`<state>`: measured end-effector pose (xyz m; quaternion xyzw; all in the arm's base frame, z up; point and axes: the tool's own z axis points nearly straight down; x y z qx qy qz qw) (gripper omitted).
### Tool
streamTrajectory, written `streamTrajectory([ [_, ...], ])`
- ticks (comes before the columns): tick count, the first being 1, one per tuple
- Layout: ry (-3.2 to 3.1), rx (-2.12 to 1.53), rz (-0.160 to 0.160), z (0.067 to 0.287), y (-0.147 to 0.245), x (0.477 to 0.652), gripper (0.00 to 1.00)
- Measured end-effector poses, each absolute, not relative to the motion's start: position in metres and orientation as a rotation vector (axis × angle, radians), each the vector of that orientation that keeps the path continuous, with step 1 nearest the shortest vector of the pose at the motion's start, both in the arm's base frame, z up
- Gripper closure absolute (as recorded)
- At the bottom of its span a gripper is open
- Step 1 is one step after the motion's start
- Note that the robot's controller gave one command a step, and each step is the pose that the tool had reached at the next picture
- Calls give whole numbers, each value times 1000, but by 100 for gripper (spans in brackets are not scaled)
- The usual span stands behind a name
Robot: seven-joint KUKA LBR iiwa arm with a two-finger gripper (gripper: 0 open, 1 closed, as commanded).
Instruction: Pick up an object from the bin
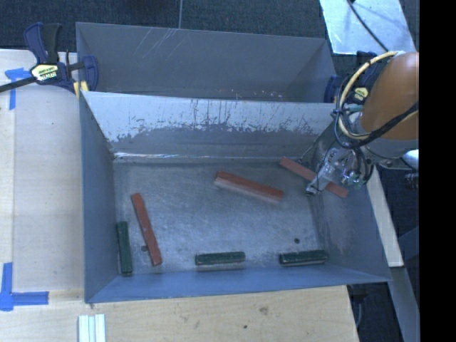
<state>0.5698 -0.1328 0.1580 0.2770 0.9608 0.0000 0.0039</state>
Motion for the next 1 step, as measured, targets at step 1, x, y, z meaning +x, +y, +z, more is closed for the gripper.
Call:
streamTrajectory([
  [1,3013,863,0,183,-134,571,100],
])
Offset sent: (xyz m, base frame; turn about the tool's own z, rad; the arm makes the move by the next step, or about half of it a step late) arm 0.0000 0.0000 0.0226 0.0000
